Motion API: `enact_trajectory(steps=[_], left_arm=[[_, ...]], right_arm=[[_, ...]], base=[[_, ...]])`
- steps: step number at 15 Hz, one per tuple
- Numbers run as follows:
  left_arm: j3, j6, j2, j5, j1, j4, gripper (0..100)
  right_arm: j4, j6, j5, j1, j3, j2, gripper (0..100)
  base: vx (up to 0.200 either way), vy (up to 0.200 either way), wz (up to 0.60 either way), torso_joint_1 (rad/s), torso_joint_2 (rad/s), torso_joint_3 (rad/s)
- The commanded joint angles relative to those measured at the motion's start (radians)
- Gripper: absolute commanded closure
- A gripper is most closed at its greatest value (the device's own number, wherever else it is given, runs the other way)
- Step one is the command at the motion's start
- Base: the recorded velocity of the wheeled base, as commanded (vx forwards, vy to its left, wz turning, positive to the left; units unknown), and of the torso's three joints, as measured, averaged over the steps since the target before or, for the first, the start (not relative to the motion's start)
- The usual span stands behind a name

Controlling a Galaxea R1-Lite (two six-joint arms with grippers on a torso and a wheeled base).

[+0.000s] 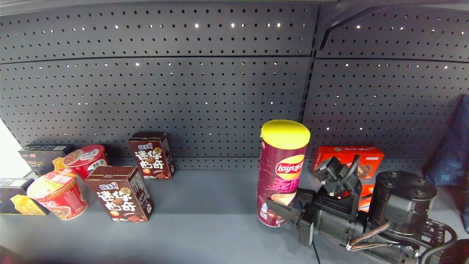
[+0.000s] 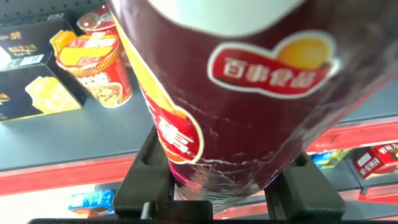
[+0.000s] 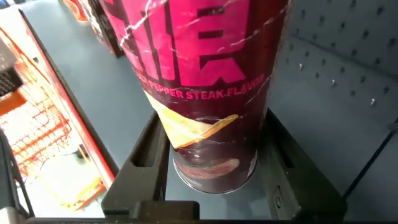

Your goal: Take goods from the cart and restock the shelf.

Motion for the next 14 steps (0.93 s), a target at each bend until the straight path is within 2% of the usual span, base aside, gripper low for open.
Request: enact_trajectory(steps=[1,6,10,14], left_arm=[[0.017,0.0,0.0,-0.001,0.015,0.0,100],[0.045,0.0,-0.013,0.008,0.028,-0.001,100],[0.056,0.0,-0.013,0.008,0.028,-0.001,100],[0.056,-0.002,-0.014,0.008,0.028,0.0,100]], right_arm=[[-0.037,0.004,-0.028,0.025,0.045,0.047,100],[-0.22,0.006,-0.048,0.037,0.17,0.122,100],[-0.37,0.003,-0.05,0.057,0.199,0.234,100],[-0.382,0.0,-0.05,0.06,0.199,0.288,100]], base=[[0.0,0.0,0.0,0.0,0.0,0.0],[0.0,0.0,0.0,0.0,0.0,0.0],[0.0,0.0,0.0,0.0,0.0,0.0],[0.0,0.0,0.0,0.0,0.0,0.0]])
